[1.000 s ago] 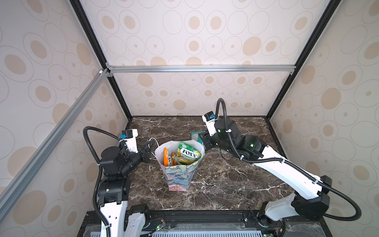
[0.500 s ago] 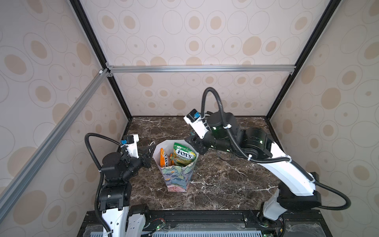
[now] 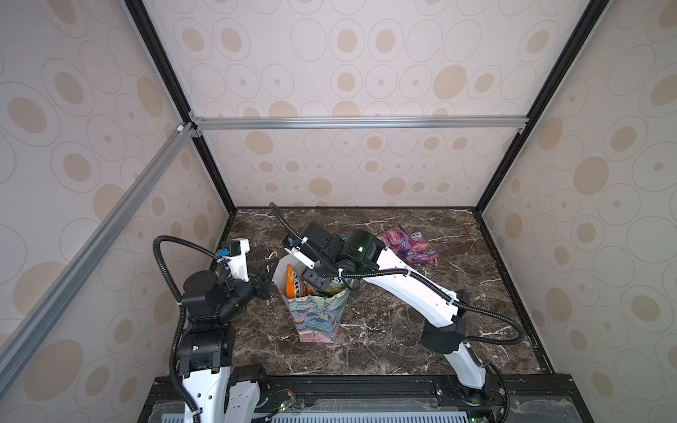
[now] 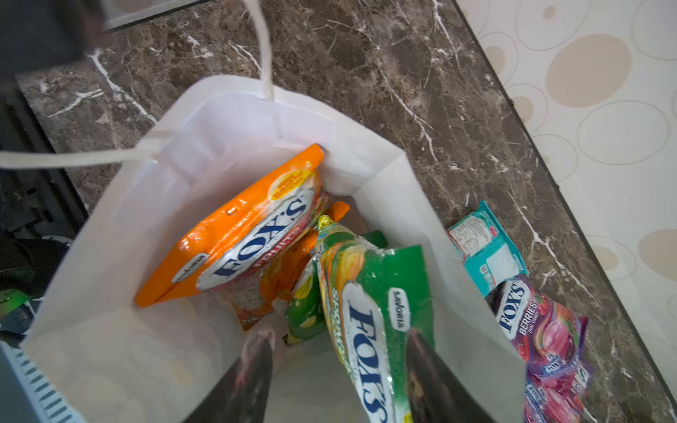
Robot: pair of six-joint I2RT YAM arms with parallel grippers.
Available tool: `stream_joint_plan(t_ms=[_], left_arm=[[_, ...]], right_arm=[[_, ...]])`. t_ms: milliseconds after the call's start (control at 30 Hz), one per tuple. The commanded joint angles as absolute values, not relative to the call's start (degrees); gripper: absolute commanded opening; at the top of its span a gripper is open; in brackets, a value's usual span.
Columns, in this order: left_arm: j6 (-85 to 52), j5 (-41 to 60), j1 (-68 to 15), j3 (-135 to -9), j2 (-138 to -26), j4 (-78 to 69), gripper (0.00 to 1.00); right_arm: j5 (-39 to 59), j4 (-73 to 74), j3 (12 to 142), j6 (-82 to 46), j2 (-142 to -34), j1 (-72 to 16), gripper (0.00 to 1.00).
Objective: Place the snacks into the paper bag
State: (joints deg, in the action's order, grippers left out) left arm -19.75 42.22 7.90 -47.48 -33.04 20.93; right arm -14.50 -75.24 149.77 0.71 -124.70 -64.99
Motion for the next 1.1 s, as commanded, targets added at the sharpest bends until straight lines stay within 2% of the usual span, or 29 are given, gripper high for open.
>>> stream_joint_plan(t_ms=[0, 267, 500, 733, 900, 1033, 1067], left_arm=[[-18.04, 43.07, 7.7, -48.61, -32.61, 21.24, 0.0], [-17.42, 42.54, 7.65, -48.71, -32.41, 21.79, 0.0], [-16.89, 41.93, 7.65, -48.63, -32.31, 22.15, 0.0], [-16.72, 41.39, 7.66, -48.58, -32.45, 22.0, 0.0], [-16.56, 41.35, 7.66, -48.53, -32.34, 22.37, 0.0], [-16.49, 41.22, 7.69, -48.46, -32.26, 22.43, 0.0], [-16.45, 41.13, 7.73, -48.44, -32.19, 22.41, 0.0]], right_arm=[[-17.77, -76.9, 148.19, 0.73, -122.85, -64.03, 0.61], [-13.65, -76.92, 148.05, 0.97, -124.73, -62.06, 0.61], [-9.35, -76.36, 146.27, 1.74, -125.3, -61.79, 0.55], [-9.96, -76.06, 146.25, 2.59, -126.82, -61.52, 0.52], [-9.49, -75.24, 146.6, 2.91, -127.44, -61.09, 0.29], [-7.31, -75.21, 146.34, 3.03, -127.53, -61.17, 0.02], [-6.89, -75.4, 146.41, 3.16, -127.61, -61.16, 0.0]])
